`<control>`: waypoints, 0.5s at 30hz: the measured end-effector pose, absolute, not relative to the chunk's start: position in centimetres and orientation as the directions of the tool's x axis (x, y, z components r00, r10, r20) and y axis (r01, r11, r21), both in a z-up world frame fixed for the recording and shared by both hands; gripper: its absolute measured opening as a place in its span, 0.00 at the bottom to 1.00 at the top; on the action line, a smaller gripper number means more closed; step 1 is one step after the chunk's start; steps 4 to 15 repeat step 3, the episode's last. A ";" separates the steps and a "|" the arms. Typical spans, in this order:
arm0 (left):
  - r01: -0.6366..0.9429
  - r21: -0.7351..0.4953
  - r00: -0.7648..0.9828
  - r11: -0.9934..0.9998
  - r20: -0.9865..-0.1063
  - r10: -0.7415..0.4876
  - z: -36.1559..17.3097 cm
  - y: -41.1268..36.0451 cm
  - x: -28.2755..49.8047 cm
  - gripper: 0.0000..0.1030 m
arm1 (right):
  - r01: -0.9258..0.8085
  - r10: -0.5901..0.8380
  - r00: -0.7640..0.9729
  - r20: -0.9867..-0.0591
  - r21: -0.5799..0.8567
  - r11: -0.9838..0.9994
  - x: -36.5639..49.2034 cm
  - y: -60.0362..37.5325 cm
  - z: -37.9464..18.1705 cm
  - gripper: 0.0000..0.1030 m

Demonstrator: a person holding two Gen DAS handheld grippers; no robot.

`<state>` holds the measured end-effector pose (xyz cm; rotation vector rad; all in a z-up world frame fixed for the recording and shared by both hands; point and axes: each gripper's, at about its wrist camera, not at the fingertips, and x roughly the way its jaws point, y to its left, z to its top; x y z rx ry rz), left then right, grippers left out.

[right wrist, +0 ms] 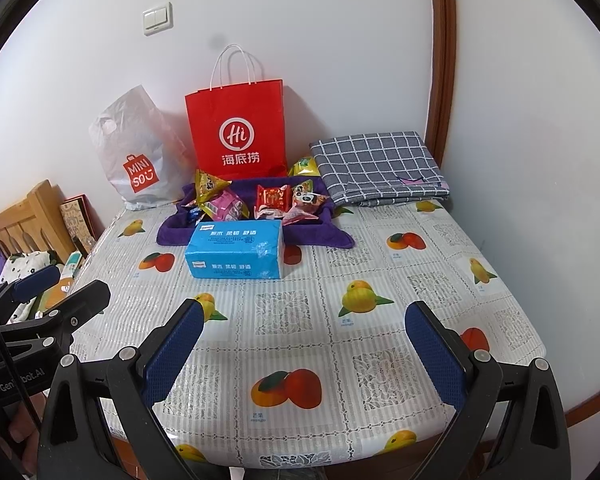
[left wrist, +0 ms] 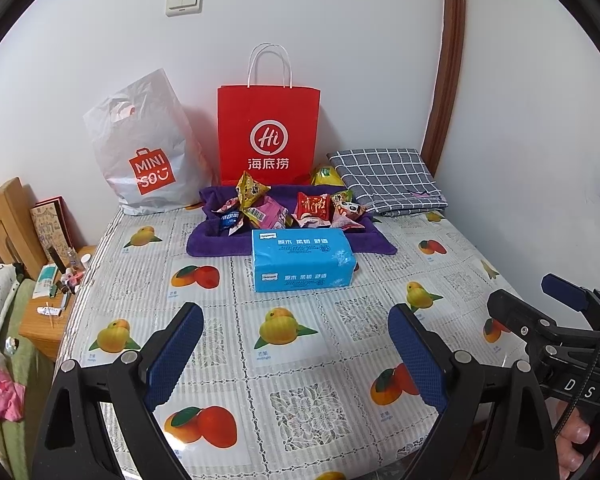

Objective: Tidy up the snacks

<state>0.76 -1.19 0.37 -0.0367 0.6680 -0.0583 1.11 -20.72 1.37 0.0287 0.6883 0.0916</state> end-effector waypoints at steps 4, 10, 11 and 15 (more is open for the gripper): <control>0.038 -0.049 0.791 0.998 -0.609 -0.060 0.5 -1.1 0.5 0.91 | -0.076 0.094 0.772 -0.629 0.056 0.996 1.1 -20.6 1.5 0.97; 0.038 -0.049 0.791 0.998 -0.609 -0.060 0.5 -1.1 0.5 0.91 | -0.076 0.094 0.772 -0.629 0.056 0.996 1.1 -20.6 1.5 0.97; 0.038 -0.049 0.791 0.998 -0.609 -0.060 0.5 -1.1 0.5 0.91 | -0.076 0.094 0.772 -0.629 0.056 0.996 1.1 -20.6 1.5 0.97; 0.038 -0.049 0.791 0.998 -0.609 -0.060 0.5 -1.1 0.5 0.91 | -0.076 0.094 0.772 -0.629 0.056 0.996 1.1 -20.6 1.5 0.97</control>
